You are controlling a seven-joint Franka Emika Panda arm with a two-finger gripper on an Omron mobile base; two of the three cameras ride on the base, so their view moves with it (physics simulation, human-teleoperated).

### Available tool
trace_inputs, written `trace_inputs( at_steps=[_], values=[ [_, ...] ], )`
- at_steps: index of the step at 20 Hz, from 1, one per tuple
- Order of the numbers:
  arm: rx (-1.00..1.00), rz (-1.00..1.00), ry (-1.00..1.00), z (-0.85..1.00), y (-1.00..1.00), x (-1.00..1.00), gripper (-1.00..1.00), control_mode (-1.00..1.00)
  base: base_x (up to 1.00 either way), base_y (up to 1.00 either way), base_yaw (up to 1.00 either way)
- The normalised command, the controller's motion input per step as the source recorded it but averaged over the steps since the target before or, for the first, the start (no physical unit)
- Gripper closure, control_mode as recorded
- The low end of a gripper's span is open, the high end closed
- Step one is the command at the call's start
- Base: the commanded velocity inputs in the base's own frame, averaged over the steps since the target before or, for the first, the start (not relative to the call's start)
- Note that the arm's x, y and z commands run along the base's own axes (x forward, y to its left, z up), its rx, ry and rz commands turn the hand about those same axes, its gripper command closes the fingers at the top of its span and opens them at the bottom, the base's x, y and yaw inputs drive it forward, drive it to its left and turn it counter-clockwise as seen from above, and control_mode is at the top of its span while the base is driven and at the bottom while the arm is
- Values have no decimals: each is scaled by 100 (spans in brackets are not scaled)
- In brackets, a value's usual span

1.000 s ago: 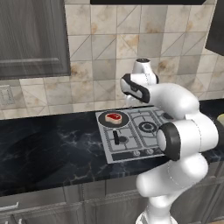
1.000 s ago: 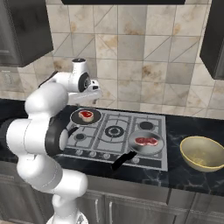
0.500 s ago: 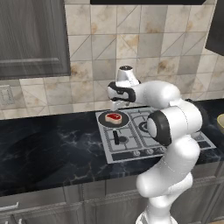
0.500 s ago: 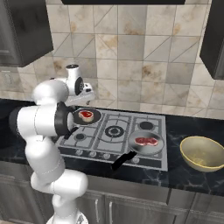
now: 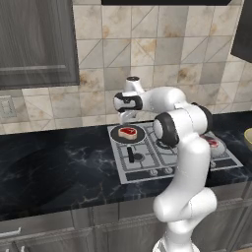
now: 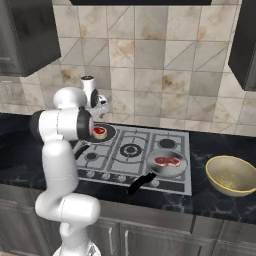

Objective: Place one of the steaks on the plate and the other in the bowl. Then place the bowl in the fridge.

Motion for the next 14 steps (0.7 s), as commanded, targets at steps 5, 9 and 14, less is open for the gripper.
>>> trace_inputs(
  at_steps=[5, 9, 14],
  values=[
    [-3, 12, 17, -40, 26, 33, -100, -100, 0, 0, 0],
    [-2, 9, 8, -48, 0, 27, -100, -100, 0, 0, 0],
    [0, 18, 0, -33, 0, 25, -100, -100, 0, 0, 0]
  ],
)
